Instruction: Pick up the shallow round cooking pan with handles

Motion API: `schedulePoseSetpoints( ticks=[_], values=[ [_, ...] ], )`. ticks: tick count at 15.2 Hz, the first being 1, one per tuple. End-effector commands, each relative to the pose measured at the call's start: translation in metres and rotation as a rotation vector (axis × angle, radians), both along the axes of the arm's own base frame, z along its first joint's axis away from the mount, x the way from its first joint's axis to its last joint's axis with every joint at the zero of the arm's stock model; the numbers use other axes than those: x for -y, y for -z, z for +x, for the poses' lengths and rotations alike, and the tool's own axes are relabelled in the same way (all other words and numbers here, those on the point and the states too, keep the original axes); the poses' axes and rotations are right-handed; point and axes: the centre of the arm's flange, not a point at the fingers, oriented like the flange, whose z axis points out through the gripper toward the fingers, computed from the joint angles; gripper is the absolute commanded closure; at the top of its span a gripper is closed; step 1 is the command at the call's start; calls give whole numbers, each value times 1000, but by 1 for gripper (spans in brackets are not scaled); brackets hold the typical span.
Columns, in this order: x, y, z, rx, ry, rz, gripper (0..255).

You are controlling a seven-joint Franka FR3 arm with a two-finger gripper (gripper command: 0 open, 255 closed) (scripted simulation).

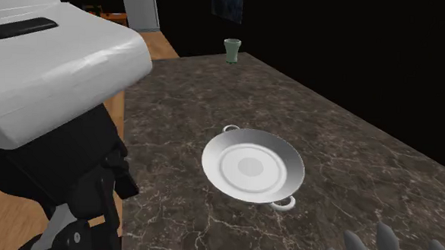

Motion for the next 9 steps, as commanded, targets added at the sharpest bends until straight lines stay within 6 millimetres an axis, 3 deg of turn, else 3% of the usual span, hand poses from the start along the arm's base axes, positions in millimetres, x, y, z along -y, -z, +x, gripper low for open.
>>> schedulePoseSetpoints(
  ticks=[1, 9],
  values=[
    [0, 0, 0, 0, 0, 0, 0],
    [28, 51, 103, -75, 80, 279, 0]
  ],
)
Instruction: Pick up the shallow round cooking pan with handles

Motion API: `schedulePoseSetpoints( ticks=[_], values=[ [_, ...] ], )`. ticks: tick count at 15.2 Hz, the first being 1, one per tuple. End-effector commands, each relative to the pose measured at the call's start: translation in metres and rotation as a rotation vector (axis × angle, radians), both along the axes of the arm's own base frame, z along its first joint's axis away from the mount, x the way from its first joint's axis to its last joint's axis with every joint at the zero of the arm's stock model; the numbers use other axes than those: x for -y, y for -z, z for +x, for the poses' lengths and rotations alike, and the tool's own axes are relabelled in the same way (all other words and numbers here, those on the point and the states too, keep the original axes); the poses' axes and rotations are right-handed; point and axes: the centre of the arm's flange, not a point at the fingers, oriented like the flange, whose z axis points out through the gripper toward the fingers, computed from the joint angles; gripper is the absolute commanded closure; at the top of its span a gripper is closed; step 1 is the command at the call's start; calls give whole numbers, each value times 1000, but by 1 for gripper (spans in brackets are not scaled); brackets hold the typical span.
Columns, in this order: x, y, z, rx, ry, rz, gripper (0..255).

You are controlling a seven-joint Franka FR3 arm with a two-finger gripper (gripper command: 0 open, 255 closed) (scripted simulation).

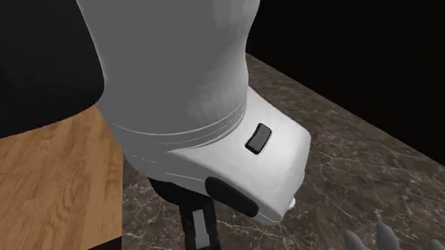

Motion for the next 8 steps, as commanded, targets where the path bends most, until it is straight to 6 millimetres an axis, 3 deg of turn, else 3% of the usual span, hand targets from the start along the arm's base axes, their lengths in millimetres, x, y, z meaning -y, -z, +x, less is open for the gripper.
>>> schedulePoseSetpoints(
  ticks=[1, 8],
  values=[
    [6, 16, 25, -18, 23, 72, 0],
    [23, 74, 109, -85, 93, 315, 0]
  ],
)
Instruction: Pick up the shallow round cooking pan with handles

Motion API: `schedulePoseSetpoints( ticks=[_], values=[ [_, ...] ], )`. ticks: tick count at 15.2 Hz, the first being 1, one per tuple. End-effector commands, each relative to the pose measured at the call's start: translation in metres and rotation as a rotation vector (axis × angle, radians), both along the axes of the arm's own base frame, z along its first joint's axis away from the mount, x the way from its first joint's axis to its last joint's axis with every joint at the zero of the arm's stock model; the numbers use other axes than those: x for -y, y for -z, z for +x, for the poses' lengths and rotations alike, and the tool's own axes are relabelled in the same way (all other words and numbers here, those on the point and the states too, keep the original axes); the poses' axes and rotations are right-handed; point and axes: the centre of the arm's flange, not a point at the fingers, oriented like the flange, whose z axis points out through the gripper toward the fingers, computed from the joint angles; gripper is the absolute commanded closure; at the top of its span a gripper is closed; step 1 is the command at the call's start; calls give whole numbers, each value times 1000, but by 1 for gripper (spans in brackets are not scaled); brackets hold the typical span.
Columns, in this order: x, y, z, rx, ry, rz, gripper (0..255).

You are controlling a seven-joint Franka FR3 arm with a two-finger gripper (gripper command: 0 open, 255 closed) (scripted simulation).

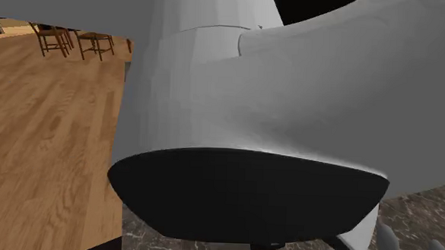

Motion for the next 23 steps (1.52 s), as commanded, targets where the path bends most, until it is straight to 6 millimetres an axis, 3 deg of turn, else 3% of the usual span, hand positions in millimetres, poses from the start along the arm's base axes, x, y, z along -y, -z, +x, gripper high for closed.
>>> schedulePoseSetpoints(
  ticks=[1, 5, 14, 15, 23],
  values=[
    [2, 17, 25, -18, 22, 73, 0],
    [7, 51, 67, -52, 58, 199, 0],
    [7, 91, 67, -52, 58, 199, 0],
    [7, 91, 66, -52, 58, 199, 255],
    [7, 91, 65, -52, 58, 199, 255]
  ],
)
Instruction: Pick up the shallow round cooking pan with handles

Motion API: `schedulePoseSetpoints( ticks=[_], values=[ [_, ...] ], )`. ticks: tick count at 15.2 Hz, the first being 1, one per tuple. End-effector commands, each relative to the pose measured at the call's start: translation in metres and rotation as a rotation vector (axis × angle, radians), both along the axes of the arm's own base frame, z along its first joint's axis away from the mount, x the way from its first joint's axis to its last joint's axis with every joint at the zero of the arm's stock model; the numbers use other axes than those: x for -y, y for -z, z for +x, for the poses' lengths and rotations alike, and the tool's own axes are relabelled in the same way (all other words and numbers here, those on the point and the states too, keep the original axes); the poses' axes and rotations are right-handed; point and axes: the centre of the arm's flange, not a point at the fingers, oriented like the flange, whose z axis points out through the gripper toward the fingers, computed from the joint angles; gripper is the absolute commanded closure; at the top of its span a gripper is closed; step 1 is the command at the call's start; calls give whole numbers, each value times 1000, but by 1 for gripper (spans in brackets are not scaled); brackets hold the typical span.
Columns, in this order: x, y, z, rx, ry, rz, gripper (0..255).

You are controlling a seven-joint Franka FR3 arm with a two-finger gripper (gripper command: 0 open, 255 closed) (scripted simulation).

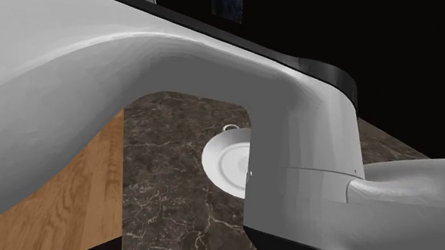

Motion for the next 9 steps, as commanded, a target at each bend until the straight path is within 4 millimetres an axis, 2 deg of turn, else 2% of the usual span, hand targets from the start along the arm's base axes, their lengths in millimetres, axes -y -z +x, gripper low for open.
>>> schedulePoseSetpoints(
  ticks=[1, 9],
  values=[
    [-1, 0, 1, 0, 0, 0, 255],
    [-1, -42, 1, 0, 0, 0, 255]
  ],
)
